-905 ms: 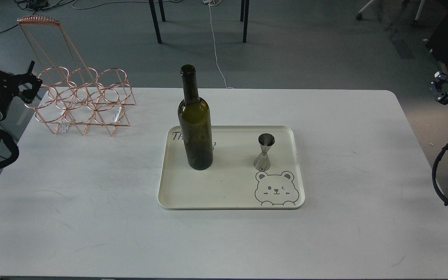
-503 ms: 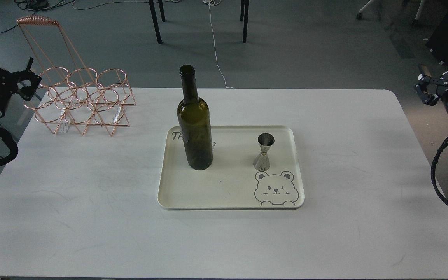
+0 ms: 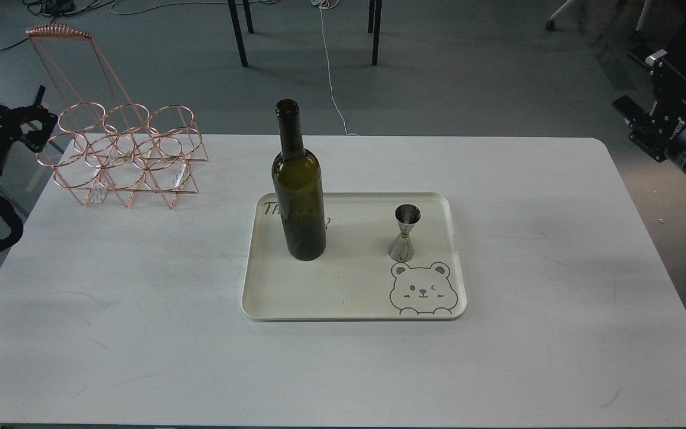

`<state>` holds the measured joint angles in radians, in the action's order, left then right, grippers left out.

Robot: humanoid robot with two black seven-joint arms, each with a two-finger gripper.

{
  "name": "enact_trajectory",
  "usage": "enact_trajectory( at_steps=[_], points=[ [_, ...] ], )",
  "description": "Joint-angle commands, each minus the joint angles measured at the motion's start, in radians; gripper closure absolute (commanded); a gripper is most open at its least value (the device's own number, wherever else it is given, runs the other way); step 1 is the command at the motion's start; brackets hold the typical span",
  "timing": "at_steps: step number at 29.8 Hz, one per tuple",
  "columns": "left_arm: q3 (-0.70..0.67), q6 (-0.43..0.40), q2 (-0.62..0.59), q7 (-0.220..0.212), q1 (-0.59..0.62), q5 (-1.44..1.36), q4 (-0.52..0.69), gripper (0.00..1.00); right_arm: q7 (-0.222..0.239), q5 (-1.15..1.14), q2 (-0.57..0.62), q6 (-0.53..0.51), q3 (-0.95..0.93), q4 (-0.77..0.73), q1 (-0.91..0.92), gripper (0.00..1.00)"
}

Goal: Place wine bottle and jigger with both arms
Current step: 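Move the right arm in from the side toward the tray, then reach the right gripper to the metal jigger and grasp it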

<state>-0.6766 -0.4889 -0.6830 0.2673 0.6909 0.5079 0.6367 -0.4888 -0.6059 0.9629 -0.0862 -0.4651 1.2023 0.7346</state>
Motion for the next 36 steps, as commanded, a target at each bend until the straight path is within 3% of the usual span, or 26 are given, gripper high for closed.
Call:
enact_trajectory(
  at_steps=[1,14,20,24,36],
  points=[
    [0.002,0.000,0.000,0.000,0.002,0.000,0.000,0.02,0.000,-0.179,0.005,0.080,0.040,0.068,-0.003,0.01],
    [0.002,0.000,-0.006,0.001,0.004,-0.002,0.000,0.02,0.000,-0.946,-0.125,0.356,0.256,0.069,-0.008,0.03],
    [0.002,0.000,-0.003,0.003,0.002,0.000,0.000,0.02,0.000,-1.057,-0.187,0.376,0.324,-0.019,0.000,0.13],
    [0.002,0.000,0.000,0.004,0.002,0.000,0.000,0.02,0.000,-1.137,-0.288,0.375,0.330,-0.108,0.017,0.21],
    [0.000,0.000,-0.003,0.004,0.004,-0.003,-0.008,0.02,0.000,-1.193,-0.564,0.375,0.442,-0.354,0.132,0.26]
  ],
)
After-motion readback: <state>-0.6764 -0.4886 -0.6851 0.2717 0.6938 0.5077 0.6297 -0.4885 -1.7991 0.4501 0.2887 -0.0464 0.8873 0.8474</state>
